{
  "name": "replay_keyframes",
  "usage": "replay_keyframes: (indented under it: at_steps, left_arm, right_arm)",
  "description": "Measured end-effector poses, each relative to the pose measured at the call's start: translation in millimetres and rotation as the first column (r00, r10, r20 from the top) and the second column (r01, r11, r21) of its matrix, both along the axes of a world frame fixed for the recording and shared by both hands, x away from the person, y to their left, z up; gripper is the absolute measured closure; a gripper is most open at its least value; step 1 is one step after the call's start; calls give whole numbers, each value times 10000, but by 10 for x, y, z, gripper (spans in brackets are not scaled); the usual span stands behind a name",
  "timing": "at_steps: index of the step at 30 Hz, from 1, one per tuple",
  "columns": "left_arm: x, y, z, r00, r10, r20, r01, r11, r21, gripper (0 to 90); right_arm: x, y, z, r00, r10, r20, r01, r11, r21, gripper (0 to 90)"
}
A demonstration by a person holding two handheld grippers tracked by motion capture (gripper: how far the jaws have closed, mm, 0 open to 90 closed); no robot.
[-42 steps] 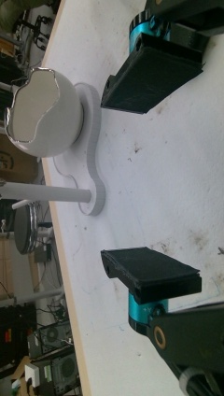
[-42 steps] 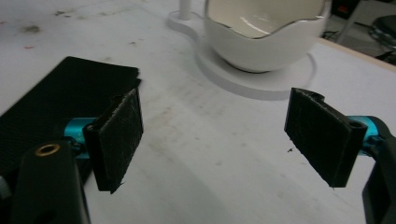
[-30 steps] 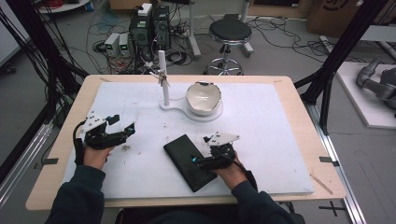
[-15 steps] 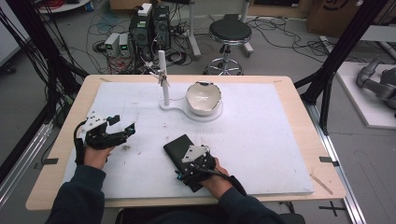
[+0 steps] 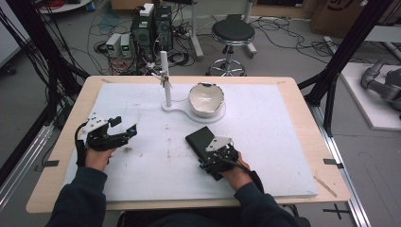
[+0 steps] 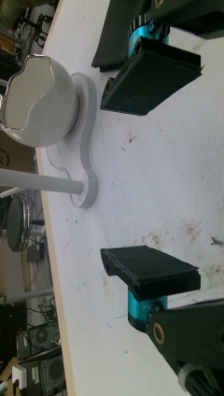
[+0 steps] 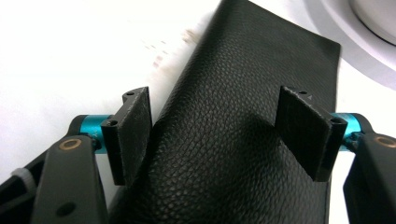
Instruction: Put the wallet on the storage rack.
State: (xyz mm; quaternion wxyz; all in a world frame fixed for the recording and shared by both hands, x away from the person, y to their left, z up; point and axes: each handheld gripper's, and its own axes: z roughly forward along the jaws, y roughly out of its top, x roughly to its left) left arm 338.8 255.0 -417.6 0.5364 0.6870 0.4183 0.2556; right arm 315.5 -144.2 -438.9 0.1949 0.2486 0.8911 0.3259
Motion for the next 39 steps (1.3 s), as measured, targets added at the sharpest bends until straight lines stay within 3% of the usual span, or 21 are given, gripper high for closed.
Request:
replay_keyframes:
  at_steps: [3,4,5,6,8,10,11,15,16,17,21,24,28,32,37,39]
  left_arm:
    - [5,-7,-4,10000,-31,-29,31,10000,42,244]
    - [6,-14,-7,10000,-29,-45,30,10000,30,245]
    - [10,-17,-9,10000,-76,-46,77,10000,55,245]
    - [10,-23,-11,9999,-77,-71,78,9999,72,246]
    - [11,-32,-13,9999,-88,-59,89,9999,74,247]
    - [9,-36,-12,9999,-107,-86,108,9999,95,247]
    - [10,-38,-12,9999,-120,-80,121,9999,107,247]
    - [15,-41,-18,9999,-134,-110,135,9998,109,247]
    - [15,-42,-19,9998,-119,-132,120,9999,91,247]
    - [16,-40,-20,9998,-110,-137,111,9999,103,247]
    - [19,-24,-20,9999,-69,-120,70,10000,15,248]
    - [27,-10,-24,9998,-51,-183,50,10000,-40,249]
    - [31,-9,-28,9998,-56,-194,54,10000,-70,250]
    - [31,-9,-28,9998,-32,-183,31,10000,-66,253]
    - [26,-6,-22,9998,-44,-180,43,10000,-75,256]
    - [27,-6,-23,9998,-51,-178,50,10000,-67,256]
  right_arm:
    - [-45,-19,-13,10000,-23,-95,24,9999,105,205]
    - [-100,21,-60,9993,190,329,-179,9992,-350,171]
    - [-100,21,-60,9993,190,329,-179,9992,-350,171]
    - [-119,38,-76,9976,273,630,-236,9980,-590,169]
    - [-126,42,-77,9981,145,603,-112,9985,-537,191]
    - [-139,38,-66,9965,34,840,20,9980,-637,306]
    - [-137,35,-66,9962,52,872,4,9980,-637,317]
    - [-142,31,-24,9965,202,811,-140,9970,-759,475]
    - [-175,52,2,9953,229,936,-140,9955,-942,580]
    - [-175,52,2,9953,229,936,-140,9955,-942,580]
    - [-224,94,56,9944,163,1046,-43,9935,-1135,759]
    - [-227,95,109,9953,180,952,-70,9934,-1141,802]
    - [-192,-29,275,9977,-133,659,136,9999,-43,826]
    - [-212,-161,477,9980,-277,565,217,9943,1045,841]
    - [-224,-274,638,9996,-125,247,69,9762,2168,843]
    - [-212,-332,686,9999,-17,-135,54,9597,2809,842]
